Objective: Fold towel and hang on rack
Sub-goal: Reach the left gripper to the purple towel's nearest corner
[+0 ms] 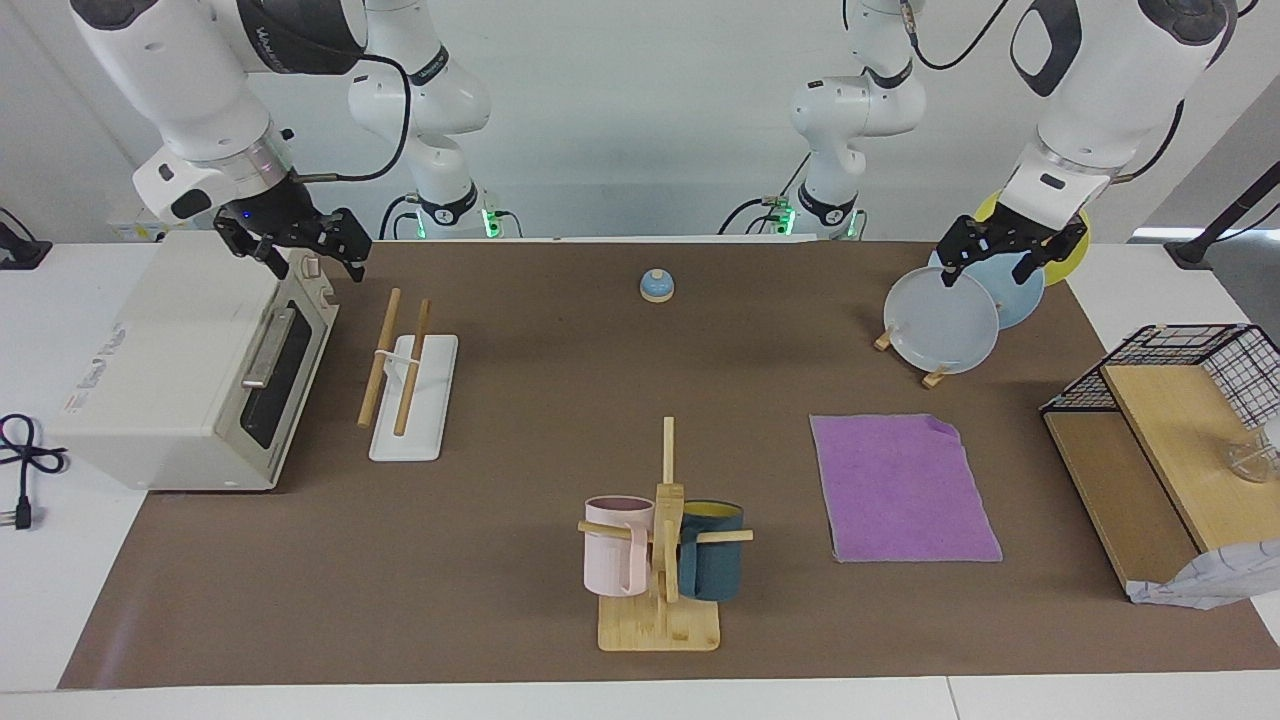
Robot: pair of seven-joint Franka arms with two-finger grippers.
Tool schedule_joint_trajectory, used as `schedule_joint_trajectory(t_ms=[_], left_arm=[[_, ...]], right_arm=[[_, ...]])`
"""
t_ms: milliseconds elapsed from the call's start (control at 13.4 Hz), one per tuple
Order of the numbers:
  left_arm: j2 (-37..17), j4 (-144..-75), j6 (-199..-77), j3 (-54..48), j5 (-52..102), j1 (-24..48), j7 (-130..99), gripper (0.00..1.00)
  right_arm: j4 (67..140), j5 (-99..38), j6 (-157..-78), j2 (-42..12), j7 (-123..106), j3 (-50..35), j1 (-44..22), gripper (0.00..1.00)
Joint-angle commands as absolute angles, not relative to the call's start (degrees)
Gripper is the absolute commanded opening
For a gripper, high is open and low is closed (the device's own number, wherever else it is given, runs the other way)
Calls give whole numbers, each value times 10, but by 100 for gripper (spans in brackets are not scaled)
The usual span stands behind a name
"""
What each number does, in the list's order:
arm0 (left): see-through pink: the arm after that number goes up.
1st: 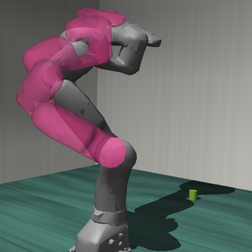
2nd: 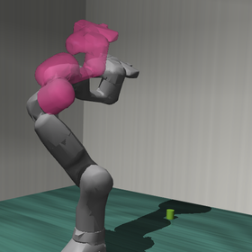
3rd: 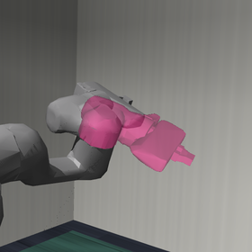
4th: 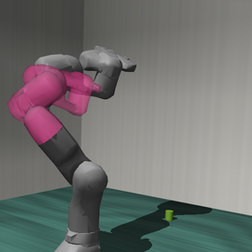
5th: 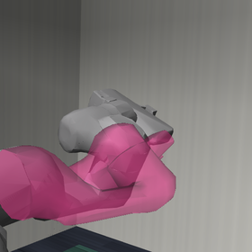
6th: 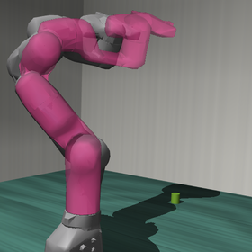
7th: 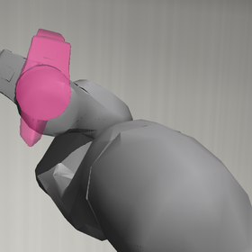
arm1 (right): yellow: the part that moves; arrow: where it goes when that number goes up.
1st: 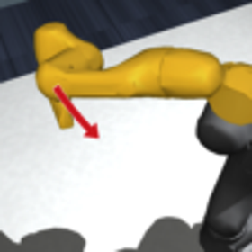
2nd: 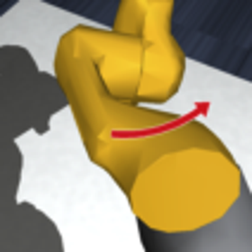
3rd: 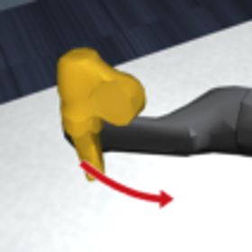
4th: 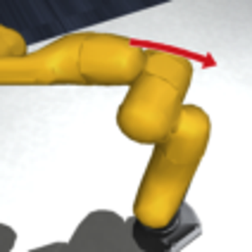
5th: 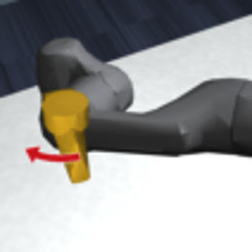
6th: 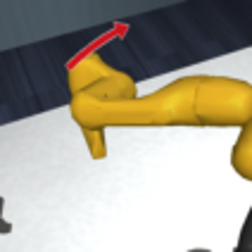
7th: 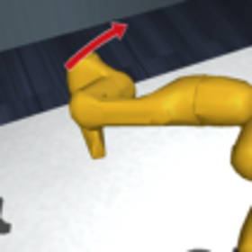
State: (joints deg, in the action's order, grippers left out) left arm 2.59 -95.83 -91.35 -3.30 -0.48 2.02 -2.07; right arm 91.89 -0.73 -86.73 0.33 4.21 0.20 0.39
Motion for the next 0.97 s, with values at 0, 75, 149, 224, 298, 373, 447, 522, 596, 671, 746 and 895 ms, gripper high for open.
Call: schedule_joint_trajectory(t_ms=[0,75,149,224,298,373,447,522,596,671,746,895], left_arm=[[31,-955,-904,-32,-12,26,-21,100],[31,-955,-903,-31,-12,26,-20,100],[33,-957,-905,-31,-12,26,-19,100],[33,-961,-909,-31,-12,28,-21,100],[35,-961,-907,-31,-12,28,-22,100],[36,-962,-904,-32,-12,28,-21,100],[40,-969,-904,-32,-11,28,-22,100],[45,-978,-909,-32,-11,28,-28,100],[45,-982,-913,-32,-11,27,-27,100],[46,-990,-930,-31,-7,21,-23,100],[46,-996,-939,-27,2,19,-23,100],[35,-1014,-969,-27,4,6,-23,100]], right_arm=[[922,-5,-867,7,27,-1,10,100],[922,-5,-868,7,27,-1,10,100],[922,-5,-868,7,27,-1,10,100],[922,-5,-868,7,27,-1,10,100],[922,-5,-868,7,27,-1,10,100],[922,-5,-868,7,27,-1,10,100],[922,-5,-868,7,27,-1,10,100],[922,-5,-868,7,27,-1,10,100],[922,-5,-868,7,27,-1,10,100],[922,-5,-868,7,27,-1,10,100],[922,-5,-868,7,27,-1,10,100],[922,-5,-868,7,27,-1,10,100]])
